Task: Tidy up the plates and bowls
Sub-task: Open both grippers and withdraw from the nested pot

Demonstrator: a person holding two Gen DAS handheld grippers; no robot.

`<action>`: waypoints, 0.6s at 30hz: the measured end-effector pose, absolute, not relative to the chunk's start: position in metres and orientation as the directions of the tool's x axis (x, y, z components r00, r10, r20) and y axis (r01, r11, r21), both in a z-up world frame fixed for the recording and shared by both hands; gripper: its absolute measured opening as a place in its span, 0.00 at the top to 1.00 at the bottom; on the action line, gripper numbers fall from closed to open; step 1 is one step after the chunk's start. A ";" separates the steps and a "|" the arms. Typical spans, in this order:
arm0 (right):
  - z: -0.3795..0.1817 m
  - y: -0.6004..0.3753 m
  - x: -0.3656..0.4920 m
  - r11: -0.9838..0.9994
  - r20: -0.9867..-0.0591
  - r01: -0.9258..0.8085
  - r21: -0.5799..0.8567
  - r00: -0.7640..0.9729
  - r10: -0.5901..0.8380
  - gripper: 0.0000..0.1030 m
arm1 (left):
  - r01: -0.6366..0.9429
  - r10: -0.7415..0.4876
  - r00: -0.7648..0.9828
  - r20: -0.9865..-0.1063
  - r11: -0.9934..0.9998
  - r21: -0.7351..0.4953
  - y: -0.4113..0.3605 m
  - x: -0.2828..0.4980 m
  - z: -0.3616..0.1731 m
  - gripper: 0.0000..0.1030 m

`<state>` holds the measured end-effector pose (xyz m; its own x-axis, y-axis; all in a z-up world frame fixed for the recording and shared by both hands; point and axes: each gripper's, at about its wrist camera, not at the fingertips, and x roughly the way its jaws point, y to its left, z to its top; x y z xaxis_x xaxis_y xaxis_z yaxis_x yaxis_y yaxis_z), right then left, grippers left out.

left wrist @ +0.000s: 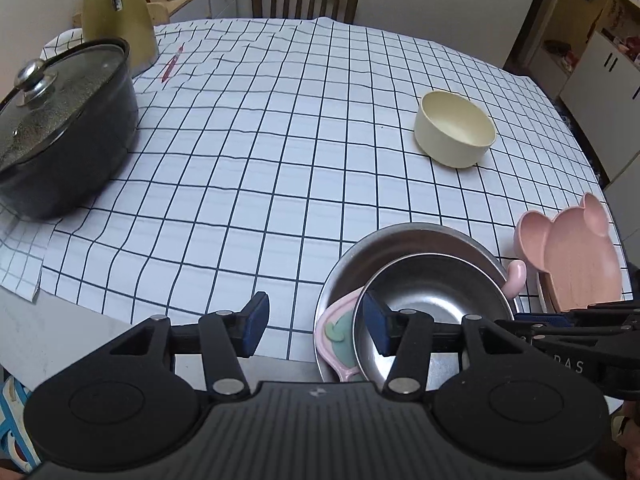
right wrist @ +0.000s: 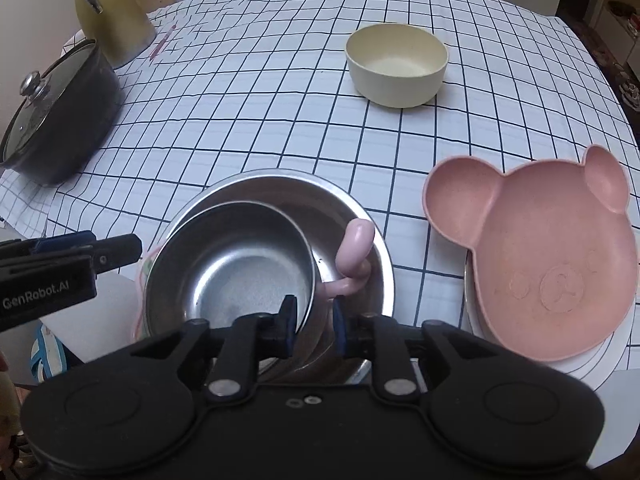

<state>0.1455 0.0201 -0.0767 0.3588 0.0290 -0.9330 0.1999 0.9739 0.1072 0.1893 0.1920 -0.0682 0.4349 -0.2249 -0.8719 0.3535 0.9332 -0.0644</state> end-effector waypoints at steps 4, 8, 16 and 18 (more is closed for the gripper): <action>-0.075 0.016 0.145 0.972 -0.935 0.200 0.122 0.352 0.045 0.77 | 0.358 -0.238 0.432 -0.870 0.930 -0.076 0.189 0.188 -0.069 0.51; -0.061 0.017 0.143 0.980 -0.928 0.157 0.125 0.369 0.059 0.75 | 0.374 -0.255 0.437 -0.863 0.924 -0.084 0.181 0.189 -0.064 0.51; -0.028 0.004 0.161 0.987 -0.904 0.109 0.120 0.423 0.064 0.69 | 0.399 -0.285 0.478 -0.831 0.913 -0.084 0.156 0.202 -0.040 0.51; -0.020 -0.003 0.169 0.987 -0.896 0.102 0.122 0.438 0.065 0.69 | 0.402 -0.287 0.493 -0.821 0.912 -0.078 0.148 0.208 -0.033 0.51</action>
<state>0.1686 -0.0033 -0.0203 0.4385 0.0650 -0.8964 0.1023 0.9873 0.1216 0.2076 0.1478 -0.0332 0.4930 -0.2875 -0.8212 0.4023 0.9122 -0.0778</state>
